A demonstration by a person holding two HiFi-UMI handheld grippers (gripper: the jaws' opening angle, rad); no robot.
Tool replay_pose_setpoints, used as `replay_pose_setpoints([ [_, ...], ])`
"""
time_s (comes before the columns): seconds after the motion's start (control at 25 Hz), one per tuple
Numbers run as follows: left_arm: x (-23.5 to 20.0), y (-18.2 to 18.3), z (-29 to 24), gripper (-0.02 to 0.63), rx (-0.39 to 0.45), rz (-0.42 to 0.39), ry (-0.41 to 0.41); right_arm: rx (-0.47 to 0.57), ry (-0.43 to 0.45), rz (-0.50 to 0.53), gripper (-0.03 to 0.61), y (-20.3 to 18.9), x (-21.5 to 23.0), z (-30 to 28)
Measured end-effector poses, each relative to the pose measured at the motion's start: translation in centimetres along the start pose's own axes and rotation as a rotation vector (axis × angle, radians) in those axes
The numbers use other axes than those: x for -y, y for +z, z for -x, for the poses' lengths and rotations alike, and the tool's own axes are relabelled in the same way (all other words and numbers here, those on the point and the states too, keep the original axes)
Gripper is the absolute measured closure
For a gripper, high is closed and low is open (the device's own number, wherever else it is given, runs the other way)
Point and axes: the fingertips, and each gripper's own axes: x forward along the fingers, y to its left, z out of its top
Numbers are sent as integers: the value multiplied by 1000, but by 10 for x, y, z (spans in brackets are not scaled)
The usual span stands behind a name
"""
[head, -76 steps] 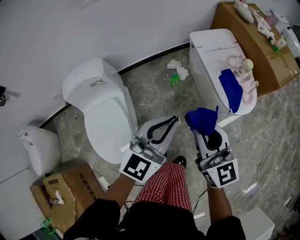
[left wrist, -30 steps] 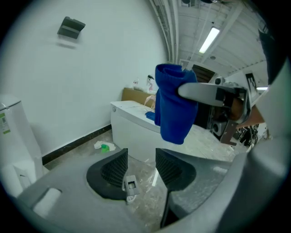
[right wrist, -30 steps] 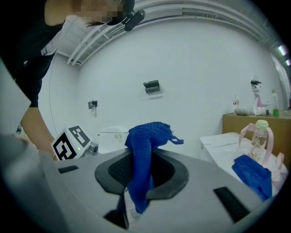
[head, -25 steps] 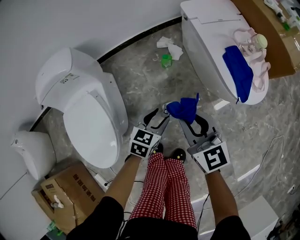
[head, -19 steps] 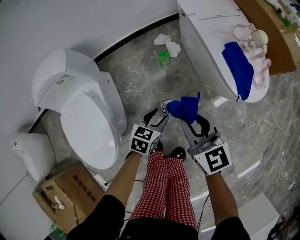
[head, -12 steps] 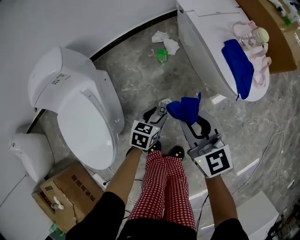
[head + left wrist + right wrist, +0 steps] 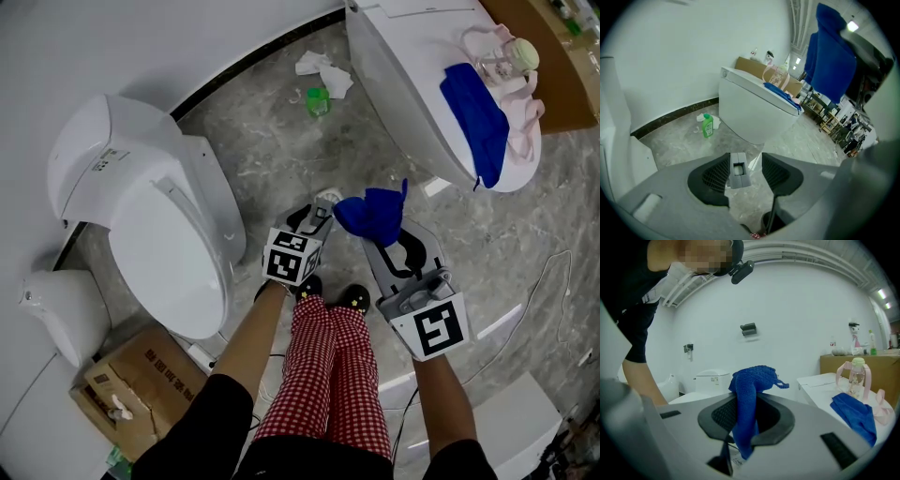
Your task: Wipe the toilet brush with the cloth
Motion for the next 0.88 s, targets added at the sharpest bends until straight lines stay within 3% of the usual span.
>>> replay_pose_setpoints([
  [0.44,-12,-31,-30,417,-107,48,25,-31,-16,41,499,-13,12,12],
  [0.88,-13,-32,-51,417,-187,-12,33,-32,-50,4,499,-21,23,17],
])
